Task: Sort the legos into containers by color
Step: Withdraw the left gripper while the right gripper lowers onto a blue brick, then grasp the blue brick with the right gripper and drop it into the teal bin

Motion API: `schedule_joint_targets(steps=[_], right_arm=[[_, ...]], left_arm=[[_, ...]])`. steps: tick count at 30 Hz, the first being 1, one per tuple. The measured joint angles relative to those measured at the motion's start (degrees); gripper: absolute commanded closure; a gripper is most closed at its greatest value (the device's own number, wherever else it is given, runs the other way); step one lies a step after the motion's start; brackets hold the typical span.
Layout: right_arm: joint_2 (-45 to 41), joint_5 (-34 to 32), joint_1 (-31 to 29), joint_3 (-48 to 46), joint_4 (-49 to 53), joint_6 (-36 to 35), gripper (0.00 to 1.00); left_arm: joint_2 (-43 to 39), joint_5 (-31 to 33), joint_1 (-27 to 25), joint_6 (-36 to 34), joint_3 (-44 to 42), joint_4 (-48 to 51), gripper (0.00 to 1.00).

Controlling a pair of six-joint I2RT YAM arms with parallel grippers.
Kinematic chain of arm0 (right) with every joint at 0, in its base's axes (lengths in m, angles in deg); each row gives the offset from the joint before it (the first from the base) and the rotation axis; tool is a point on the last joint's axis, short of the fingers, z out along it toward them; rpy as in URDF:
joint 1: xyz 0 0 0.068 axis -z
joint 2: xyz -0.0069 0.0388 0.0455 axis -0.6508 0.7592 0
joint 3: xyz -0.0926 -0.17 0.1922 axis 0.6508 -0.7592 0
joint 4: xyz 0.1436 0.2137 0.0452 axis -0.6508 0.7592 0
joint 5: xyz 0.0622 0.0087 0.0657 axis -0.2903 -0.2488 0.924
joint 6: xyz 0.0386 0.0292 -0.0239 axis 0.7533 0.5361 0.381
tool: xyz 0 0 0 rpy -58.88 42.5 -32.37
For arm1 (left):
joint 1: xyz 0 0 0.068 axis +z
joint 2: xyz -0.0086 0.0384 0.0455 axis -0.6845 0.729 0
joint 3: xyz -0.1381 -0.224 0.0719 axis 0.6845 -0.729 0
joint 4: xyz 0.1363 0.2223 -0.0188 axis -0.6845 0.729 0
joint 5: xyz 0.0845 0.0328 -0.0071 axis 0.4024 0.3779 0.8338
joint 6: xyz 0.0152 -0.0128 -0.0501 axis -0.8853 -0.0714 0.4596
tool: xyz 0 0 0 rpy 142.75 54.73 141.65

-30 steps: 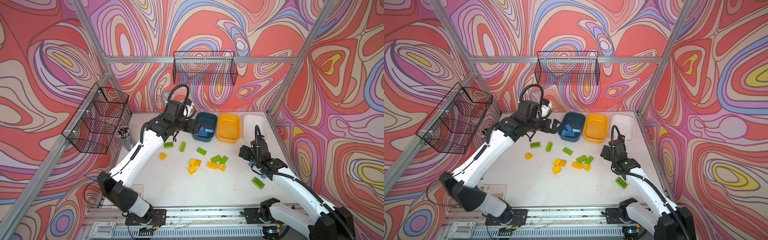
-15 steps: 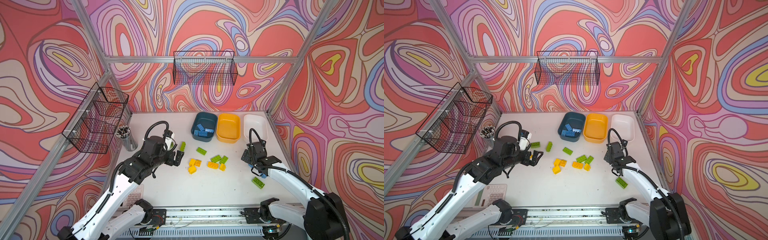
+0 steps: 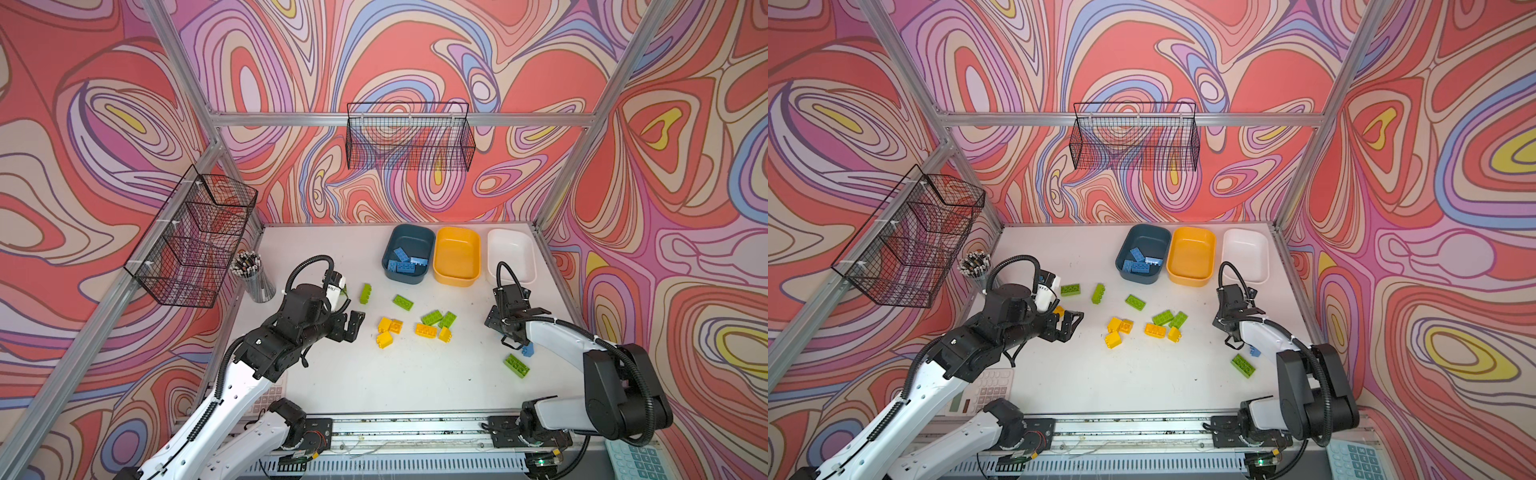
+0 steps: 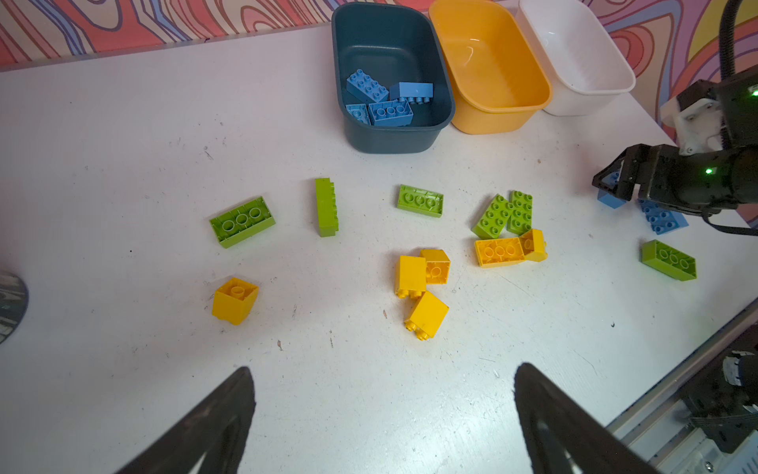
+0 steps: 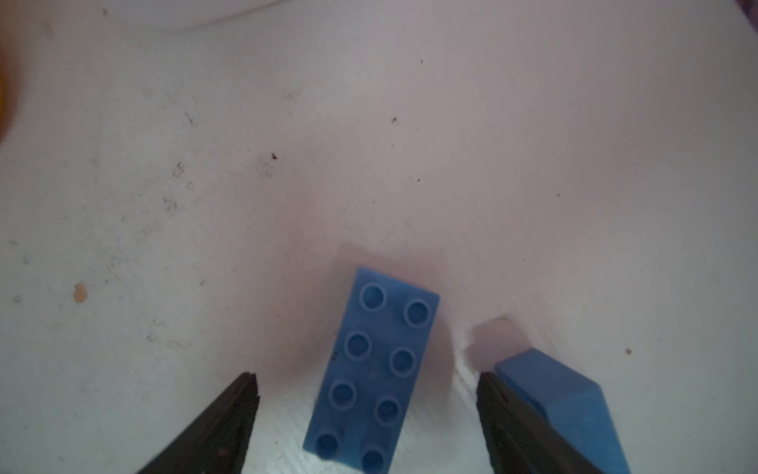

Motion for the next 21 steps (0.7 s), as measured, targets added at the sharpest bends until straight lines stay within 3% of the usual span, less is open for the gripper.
schedule_joint_targets(steps=[7, 12, 17, 21], right_arm=[[3.8, 2.1, 0.0, 0.8, -2.2, -1.1, 0.23], [4.4, 3.2, 0.0, 1.0, -3.3, -2.3, 0.45], [4.3, 4.0, 0.0, 1.1, -3.3, -3.5, 0.55], [3.1, 4.9, 0.0, 1.2, -2.1, -4.7, 0.7]], left_arm=[[-0.2, 0.0, 0.0, 0.0, 0.0, -0.1, 0.02], [-0.2, 0.0, 0.0, 0.0, 0.0, -0.1, 0.02], [-0.2, 0.0, 0.0, 0.0, 0.0, -0.1, 0.03], [-0.2, 0.0, 0.0, 0.0, 0.0, -0.1, 0.03]])
